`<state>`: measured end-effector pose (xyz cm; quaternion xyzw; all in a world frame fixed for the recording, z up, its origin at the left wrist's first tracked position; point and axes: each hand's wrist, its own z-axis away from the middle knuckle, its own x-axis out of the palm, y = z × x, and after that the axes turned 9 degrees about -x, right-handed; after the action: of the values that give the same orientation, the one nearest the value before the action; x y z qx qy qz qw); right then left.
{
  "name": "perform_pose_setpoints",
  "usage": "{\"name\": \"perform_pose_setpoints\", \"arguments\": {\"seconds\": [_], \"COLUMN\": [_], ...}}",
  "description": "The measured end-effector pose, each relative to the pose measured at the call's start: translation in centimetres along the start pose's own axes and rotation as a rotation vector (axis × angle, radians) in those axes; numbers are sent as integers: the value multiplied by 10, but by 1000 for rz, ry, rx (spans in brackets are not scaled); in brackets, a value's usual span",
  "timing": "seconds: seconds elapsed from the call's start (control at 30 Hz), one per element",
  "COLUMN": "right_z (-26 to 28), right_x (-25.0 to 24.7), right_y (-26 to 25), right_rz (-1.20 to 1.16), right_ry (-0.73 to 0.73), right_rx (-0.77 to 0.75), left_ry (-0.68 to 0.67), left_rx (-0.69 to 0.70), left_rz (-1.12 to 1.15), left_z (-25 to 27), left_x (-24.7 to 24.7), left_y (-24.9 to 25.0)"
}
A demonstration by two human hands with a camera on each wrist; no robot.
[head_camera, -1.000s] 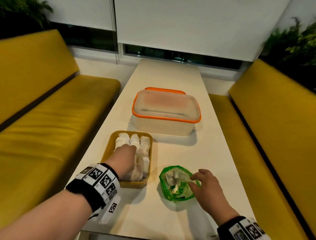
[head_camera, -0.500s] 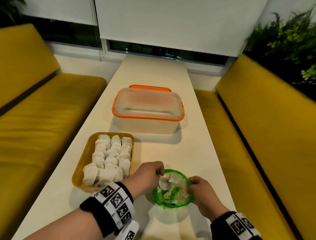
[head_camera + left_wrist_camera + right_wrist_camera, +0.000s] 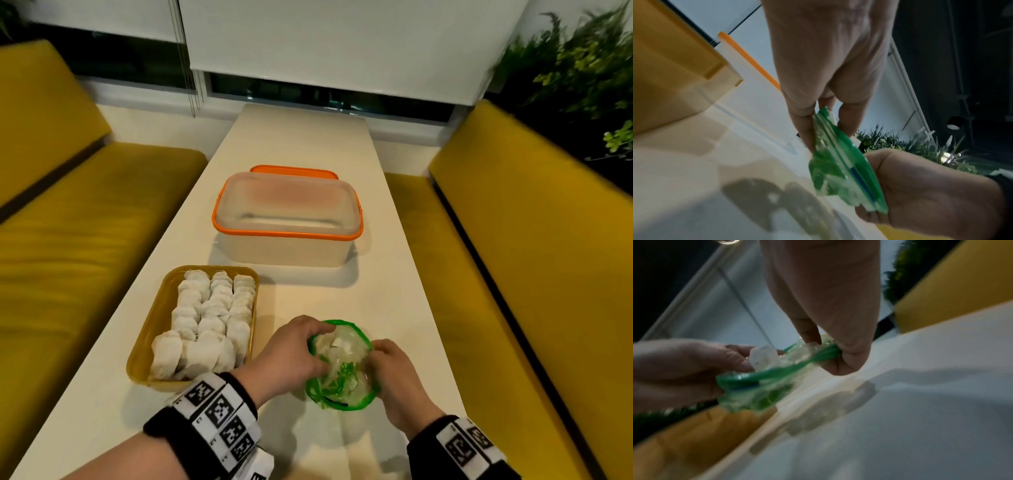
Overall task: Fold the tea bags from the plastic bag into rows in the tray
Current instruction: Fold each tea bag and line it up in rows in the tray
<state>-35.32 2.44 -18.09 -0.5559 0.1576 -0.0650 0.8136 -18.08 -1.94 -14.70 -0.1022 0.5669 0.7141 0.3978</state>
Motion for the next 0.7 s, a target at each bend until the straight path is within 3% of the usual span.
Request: {"name": "perform_pose_setpoints", "arguments": {"seconds": [0.07,0.13,0.2,0.23,0.3,0.37,0.4,0.47,0.57,0.7], "right_z": [3,8,16,21,26,21,20,16,13,0], "right_x": [0,-2,2,6,19,27,29,27,19,27], "right_y": [2,2,-1,-6,-15,-13,-11,-8,-10,-20], "right_rz": [343,650,716,740,878,997,948,808,783,1047], "right_ry": [3,98,78,1,-181,-226,-225,-247,-338,-479], "right_rx": [-190,-557,-833,-831,-657,-584,-561,-549,-587,-628], "left_ry": [8,11,16,17,9,3,4,14,2,-65], "left_rx": [8,-8,-12,-6,12,13,1,-27,-48,-65], "left_rz": [-70,-84,-64,-53,-36,-37,-37,-46,-77,-57], "left_z": [0,-1,-1,-1,-1,1,1,1,0,2], "left_x": [1,2,2,2,4,5,5,2,0,5], "left_y": [-3,-9,-12,-13,-14,-16,-17,-22,-28,-32]}}
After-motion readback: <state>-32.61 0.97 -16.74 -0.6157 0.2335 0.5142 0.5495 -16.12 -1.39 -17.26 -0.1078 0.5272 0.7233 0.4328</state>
